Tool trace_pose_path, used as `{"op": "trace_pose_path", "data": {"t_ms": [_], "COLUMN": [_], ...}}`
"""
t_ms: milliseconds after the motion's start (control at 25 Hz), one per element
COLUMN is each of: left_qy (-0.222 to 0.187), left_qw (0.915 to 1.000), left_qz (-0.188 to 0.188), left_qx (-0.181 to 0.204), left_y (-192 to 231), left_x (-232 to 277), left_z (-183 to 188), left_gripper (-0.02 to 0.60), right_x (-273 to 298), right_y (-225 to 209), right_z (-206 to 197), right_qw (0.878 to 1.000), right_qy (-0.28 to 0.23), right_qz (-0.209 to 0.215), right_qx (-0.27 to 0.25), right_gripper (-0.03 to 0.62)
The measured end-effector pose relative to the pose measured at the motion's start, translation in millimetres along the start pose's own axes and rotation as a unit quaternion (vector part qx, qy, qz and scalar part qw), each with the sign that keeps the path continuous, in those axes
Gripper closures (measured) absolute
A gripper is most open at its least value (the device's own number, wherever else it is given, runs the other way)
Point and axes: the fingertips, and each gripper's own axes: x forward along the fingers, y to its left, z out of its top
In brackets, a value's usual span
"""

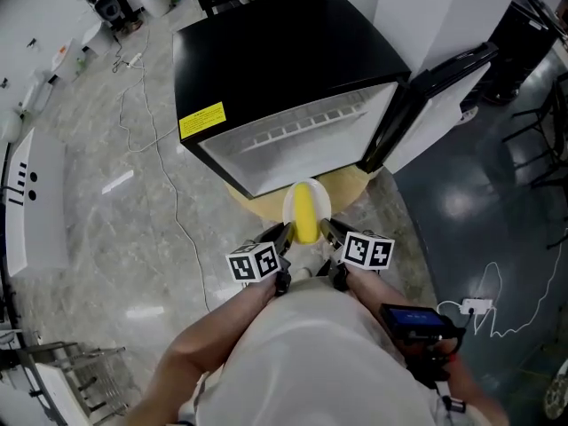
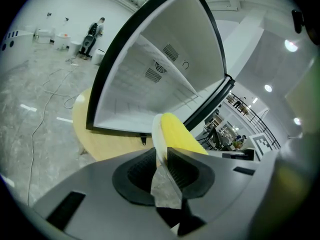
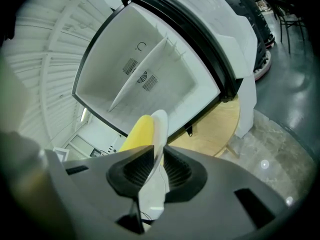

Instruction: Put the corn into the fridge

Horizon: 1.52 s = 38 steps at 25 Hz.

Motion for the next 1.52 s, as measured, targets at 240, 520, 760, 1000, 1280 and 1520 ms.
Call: {"op": "trace_pose_path", "data": {"t_ms": [240, 520, 760, 1000, 1280, 1520], "left_qy": [-0.016, -0.038, -0.048, -0.056, -0.061, -0.063], "left_qw": [0.9996, 0.9981, 0.9963, 0.9934, 0.9913, 0.9901], "left_qz": [0.017, 0.036, 0.053, 0.078, 0.087, 0.095], "left_qx": [-0.016, -0.034, -0.048, -0.062, -0.078, -0.083], "left_y": [3.7, 6.9, 17.3, 29.9, 30.2, 33.2], "left_x": [11.6, 25.1, 37.5, 41.9, 53.5, 61.3], "left_z": [7.7, 25.4, 32.3, 34.3, 31.3, 31.4], "left_gripper": [0.517, 0.517, 0.517, 0.517, 0.517, 0.517], "right_x": [13.7, 29.8, 48.8, 65.7, 72.0, 77.3], "right_y": [-7.7, -14.5, -16.7, -16.7, -25.5, -30.2], "right_z": [13.1, 37.1, 48.3, 49.7, 55.3, 60.4], "right_qw": [0.999, 0.997, 0.996, 0.993, 0.991, 0.989], "right_qy": [0.026, 0.049, 0.067, 0.094, 0.11, 0.12], "right_qz": [0.014, 0.021, 0.039, 0.046, 0.051, 0.057], "right_qx": [-0.017, -0.047, -0.049, -0.053, -0.057, -0.069], "right_gripper": [0.542, 0.542, 0.542, 0.542, 0.542, 0.542]}}
